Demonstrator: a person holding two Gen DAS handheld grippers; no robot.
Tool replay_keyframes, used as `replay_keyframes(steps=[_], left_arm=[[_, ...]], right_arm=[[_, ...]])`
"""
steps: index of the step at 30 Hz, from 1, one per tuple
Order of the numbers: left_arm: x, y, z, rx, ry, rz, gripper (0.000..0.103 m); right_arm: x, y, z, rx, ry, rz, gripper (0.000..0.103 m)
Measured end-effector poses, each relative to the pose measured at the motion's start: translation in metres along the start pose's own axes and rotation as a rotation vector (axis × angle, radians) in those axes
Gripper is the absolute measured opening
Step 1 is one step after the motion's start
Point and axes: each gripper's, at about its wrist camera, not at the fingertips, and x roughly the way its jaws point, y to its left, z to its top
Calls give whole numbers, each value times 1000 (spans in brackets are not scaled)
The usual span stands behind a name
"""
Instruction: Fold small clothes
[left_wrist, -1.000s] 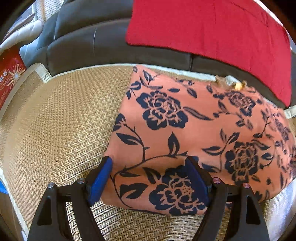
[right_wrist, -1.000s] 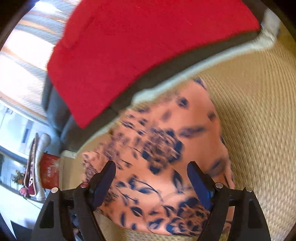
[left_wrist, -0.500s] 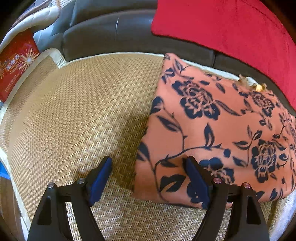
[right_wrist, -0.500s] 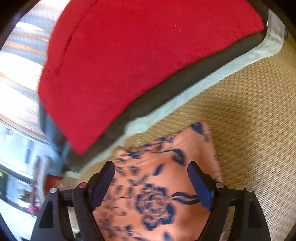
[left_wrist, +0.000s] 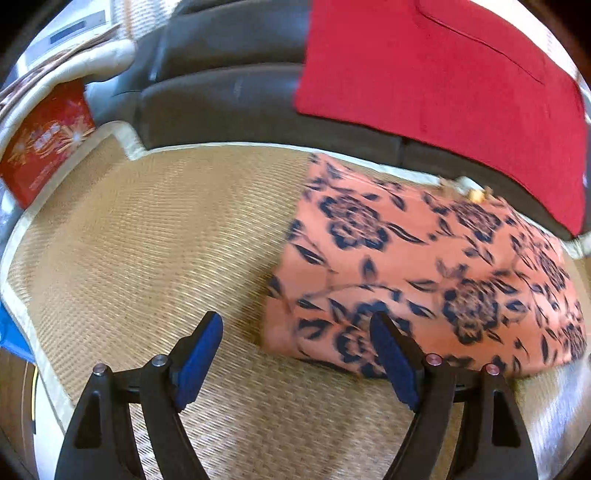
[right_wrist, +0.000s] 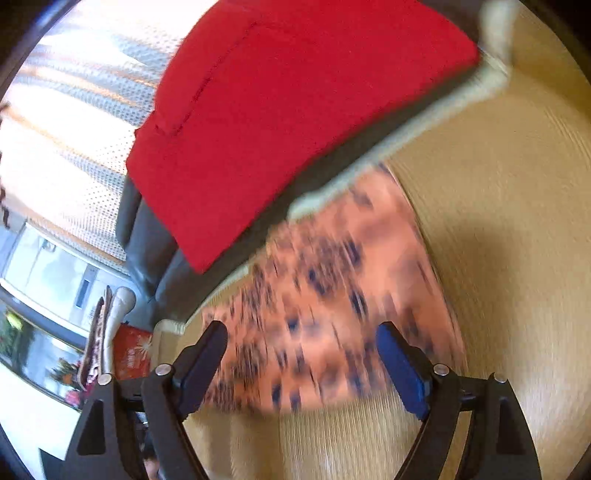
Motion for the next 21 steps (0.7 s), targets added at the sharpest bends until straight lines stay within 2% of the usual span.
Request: replay_keyframes(steps=[4, 9, 16, 21], left_arm=[[-8, -39, -9, 65, 12, -34, 82], [-16, -66, -10, 109, 9, -51, 82], [-22, -78, -17, 143, 10, -59, 82], [-19, -82, -17, 155, 15, -60, 82]], right_arm=[[21, -38, -24, 133, 25, -9, 87], [30, -47, -9, 165, -4, -8, 87], [39, -52, 8, 213, -37, 8, 87], [46, -48, 6, 218, -42, 9, 87]])
